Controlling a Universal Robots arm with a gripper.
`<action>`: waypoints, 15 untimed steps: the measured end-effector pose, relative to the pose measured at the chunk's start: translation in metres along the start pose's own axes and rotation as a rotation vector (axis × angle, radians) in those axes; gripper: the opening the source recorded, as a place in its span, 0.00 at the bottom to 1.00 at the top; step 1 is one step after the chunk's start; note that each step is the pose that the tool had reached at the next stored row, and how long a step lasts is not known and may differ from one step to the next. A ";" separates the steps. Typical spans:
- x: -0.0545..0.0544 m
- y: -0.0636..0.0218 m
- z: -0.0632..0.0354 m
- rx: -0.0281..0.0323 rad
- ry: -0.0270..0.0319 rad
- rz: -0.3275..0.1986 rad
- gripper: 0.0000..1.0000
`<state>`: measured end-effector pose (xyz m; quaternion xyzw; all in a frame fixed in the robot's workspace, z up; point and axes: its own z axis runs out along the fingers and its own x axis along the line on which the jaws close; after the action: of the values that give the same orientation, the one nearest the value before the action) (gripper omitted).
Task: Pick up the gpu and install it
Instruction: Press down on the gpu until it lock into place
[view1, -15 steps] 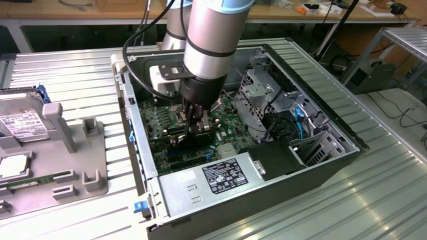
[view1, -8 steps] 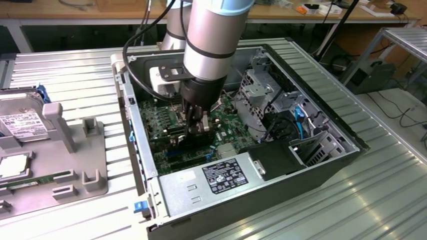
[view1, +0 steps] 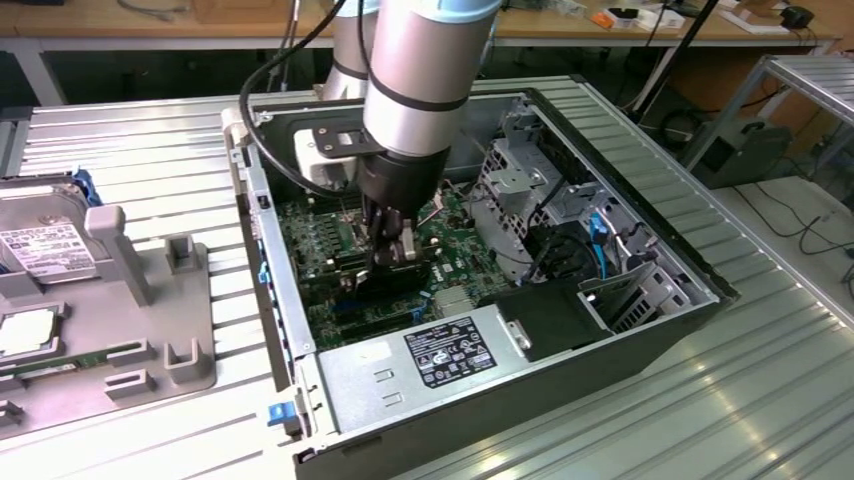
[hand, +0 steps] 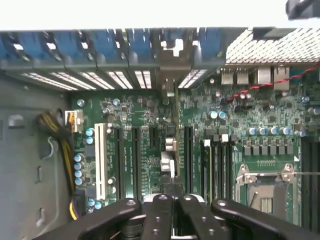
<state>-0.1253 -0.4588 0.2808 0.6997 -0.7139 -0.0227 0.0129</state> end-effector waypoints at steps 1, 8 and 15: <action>0.000 0.0023 -0.0031 0.0000 -0.0003 0.000 0.11; 0.000 0.0254 -0.0132 -0.0002 -0.0039 0.000 0.11; 0.001 0.0473 -0.0134 -0.0001 -0.0050 0.000 0.11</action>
<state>-0.1719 -0.4588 0.2966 0.6997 -0.7139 -0.0245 0.0112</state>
